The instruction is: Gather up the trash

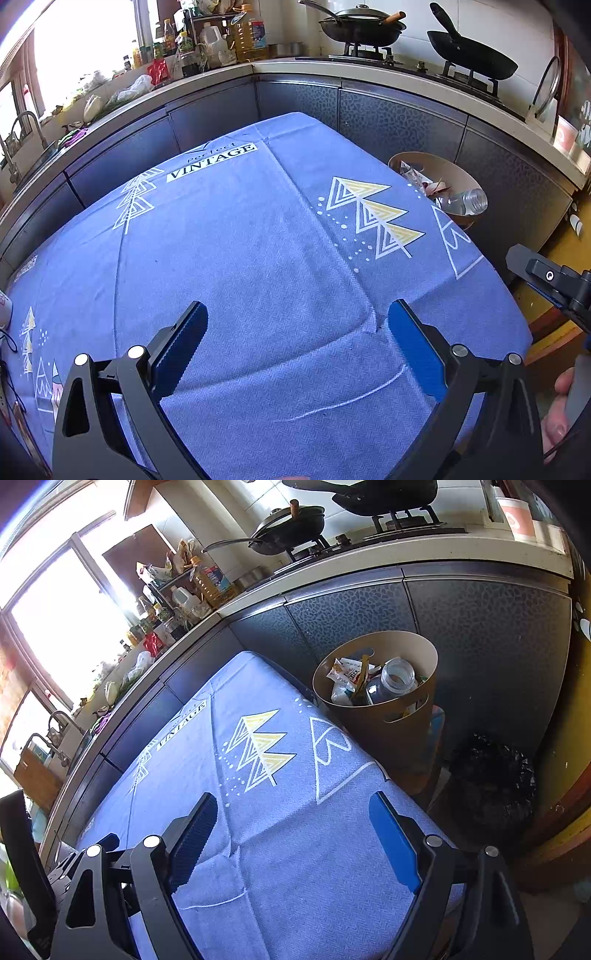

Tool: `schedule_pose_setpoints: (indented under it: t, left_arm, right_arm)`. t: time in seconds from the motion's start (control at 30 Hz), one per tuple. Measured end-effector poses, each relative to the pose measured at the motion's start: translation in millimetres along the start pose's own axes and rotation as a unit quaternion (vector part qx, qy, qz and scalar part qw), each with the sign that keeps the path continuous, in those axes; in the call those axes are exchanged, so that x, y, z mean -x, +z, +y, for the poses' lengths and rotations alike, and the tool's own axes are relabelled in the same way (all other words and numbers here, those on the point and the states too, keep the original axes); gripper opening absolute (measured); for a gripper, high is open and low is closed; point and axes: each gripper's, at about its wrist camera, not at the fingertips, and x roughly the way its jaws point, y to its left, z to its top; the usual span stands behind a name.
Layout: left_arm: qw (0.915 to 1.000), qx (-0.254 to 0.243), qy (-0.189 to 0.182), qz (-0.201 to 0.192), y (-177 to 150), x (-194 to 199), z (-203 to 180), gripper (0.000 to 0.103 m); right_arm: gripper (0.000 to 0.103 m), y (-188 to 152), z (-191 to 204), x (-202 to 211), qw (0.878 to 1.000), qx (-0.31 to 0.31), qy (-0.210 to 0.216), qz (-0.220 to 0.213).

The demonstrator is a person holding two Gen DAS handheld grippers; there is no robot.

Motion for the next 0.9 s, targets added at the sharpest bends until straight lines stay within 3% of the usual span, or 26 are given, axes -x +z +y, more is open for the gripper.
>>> schedule_pose_setpoints:
  t: [0.9]
  left_arm:
    - [0.9999,0.005,-0.002,0.009,-1.4,-5.9,3.8,0.097]
  right_arm:
    - [0.084,0.7,3.4,-3.8,1.0,0.0,0.0,0.002]
